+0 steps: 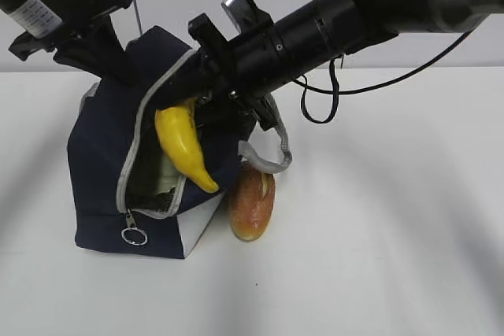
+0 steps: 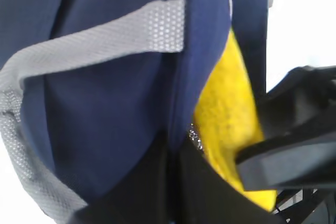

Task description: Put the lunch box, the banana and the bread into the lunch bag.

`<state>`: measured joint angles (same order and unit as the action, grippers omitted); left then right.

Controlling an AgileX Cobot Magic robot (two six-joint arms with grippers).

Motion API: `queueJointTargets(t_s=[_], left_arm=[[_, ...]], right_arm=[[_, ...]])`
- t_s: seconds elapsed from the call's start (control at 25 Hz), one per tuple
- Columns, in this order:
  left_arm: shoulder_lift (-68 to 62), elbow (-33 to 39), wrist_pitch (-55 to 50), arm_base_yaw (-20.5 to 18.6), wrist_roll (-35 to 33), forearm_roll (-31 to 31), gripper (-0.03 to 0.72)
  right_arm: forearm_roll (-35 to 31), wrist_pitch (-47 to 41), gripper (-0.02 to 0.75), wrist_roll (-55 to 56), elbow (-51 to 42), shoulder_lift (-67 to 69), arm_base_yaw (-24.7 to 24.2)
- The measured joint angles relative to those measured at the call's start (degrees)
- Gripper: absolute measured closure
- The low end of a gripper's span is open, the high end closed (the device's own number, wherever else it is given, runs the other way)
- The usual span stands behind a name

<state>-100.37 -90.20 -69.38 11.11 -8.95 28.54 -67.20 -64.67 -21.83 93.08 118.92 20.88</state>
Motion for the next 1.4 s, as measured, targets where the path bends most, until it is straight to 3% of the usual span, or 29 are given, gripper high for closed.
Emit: queueJointTargets(t_s=[0.24, 0.6, 0.88, 0.96, 1.12, 1.2, 1.4], left_arm=[[0.0, 0.0, 0.0, 0.0, 0.0, 0.0, 0.691], [0.0, 0.0, 0.14, 0.0, 0.0, 0.43, 0.691], [0.0, 0.0, 0.09, 0.0, 0.0, 0.43, 0.691], [0.0, 0.0, 0.09, 0.0, 0.0, 0.43, 0.691], [0.0, 0.0, 0.09, 0.0, 0.0, 0.49, 0.691], [0.0, 0.0, -0.02, 0.0, 0.0, 0.59, 0.691], [0.0, 0.0, -0.14, 0.0, 0.0, 0.59, 0.691]], right_arm=[[-0.65, 0.38, 0.425, 0.98, 1.35, 3.42, 0.22], [-2.26, 3.02, 0.425, 5.89, 11.42, 8.99, 1.04], [-2.62, 4.46, 0.422, 7.28, 12.47, 10.66, 1.45], [-2.62, 4.58, 0.401, 7.41, 12.47, 10.74, 1.54], [-2.74, 4.47, 0.215, 7.41, 12.47, 10.87, 1.54], [-2.74, 3.52, 0.161, 6.51, 12.47, 10.87, 1.54], [-2.04, -1.23, 0.216, 1.98, 12.47, 10.77, 1.43]])
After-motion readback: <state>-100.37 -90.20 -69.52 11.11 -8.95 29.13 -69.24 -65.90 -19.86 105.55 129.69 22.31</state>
